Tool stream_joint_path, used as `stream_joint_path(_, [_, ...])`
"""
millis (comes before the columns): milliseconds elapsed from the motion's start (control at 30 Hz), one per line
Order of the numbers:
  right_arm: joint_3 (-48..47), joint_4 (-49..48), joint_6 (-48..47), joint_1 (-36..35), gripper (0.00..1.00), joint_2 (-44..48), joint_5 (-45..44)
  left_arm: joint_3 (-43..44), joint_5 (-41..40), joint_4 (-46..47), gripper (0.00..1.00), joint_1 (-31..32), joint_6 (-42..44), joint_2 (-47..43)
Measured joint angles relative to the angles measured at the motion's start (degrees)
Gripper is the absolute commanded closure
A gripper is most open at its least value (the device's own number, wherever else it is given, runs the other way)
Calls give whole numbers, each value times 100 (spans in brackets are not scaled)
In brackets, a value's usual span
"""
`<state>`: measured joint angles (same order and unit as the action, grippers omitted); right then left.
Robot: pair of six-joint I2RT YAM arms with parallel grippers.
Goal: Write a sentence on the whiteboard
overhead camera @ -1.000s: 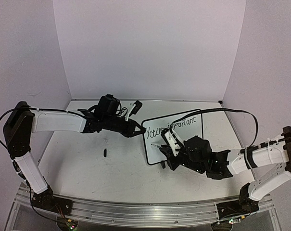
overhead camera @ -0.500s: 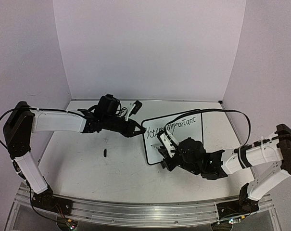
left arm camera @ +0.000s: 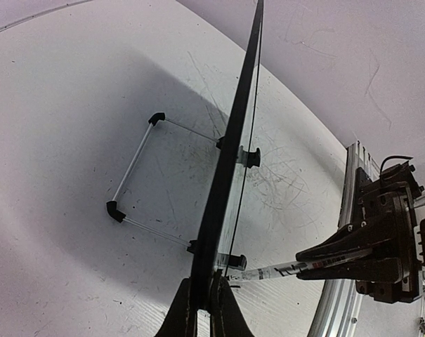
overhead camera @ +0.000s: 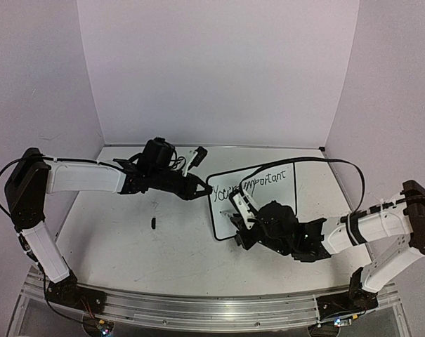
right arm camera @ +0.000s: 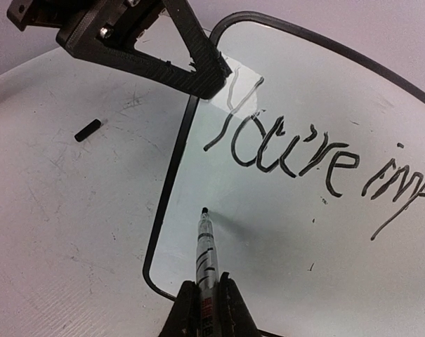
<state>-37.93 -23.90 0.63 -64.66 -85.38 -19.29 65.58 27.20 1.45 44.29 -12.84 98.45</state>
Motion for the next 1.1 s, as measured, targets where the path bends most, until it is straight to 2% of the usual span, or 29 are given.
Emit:
stream_joint_path(567, [-22, 318, 435, -178, 100, -89, -89, 0, 7, 0, 100, 2, 0, 0])
stream_joint_path(1100, [-22, 344, 477, -219, 100, -96, -230, 0, 9, 0, 100, 2, 0, 0])
